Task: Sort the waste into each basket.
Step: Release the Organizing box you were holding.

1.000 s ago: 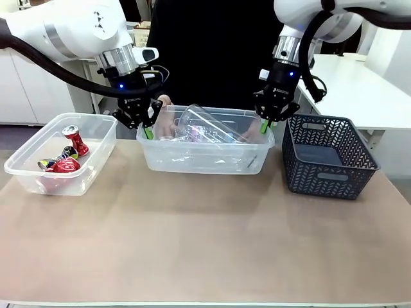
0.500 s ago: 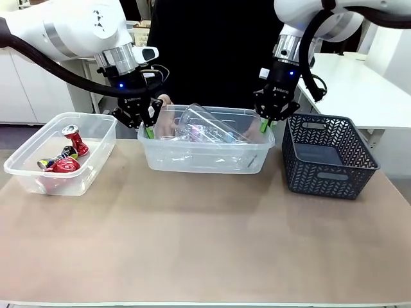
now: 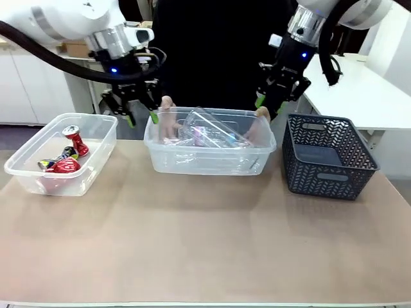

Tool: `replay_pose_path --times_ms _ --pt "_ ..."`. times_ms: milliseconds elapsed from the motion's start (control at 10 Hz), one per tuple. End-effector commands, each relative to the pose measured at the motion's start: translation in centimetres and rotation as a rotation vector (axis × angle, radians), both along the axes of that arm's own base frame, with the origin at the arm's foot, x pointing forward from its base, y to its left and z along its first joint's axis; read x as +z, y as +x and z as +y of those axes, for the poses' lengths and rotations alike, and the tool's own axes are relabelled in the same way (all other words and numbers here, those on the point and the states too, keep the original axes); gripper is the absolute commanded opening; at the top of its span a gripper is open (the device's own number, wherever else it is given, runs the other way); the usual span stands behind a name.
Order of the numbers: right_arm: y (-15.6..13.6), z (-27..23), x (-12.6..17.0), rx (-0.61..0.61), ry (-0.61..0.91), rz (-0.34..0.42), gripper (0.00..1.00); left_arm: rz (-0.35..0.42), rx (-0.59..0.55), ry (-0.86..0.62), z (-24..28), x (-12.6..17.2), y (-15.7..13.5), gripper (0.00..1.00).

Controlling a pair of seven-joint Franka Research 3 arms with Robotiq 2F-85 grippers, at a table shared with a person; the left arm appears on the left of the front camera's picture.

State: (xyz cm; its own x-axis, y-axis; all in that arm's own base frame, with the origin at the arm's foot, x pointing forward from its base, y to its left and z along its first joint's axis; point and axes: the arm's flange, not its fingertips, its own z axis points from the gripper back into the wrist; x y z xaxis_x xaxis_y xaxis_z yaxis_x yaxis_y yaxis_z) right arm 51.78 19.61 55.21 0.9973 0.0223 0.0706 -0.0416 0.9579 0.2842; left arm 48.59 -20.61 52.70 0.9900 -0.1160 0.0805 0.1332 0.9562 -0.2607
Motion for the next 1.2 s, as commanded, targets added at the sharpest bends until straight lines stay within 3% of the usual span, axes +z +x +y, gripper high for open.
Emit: replay_pose_path --times_ms 0,400,1100 --pt "-3.7 -1.4 -0.8 0.031 0.050 -0.099 0.96 -0.049 -0.030 -0.037 1.8 0.7 -1.9 1.00" --pt "-6.3 -3.5 -1.8 0.012 0.091 -0.160 1.00 -0.098 -0.072 -0.100 2.5 0.3 -3.6 1.00" --pt "-5.5 -2.6 -0.9 -0.003 0.047 -0.132 1.00 -0.081 -0.048 -0.061 1.6 1.3 -3.2 1.00"
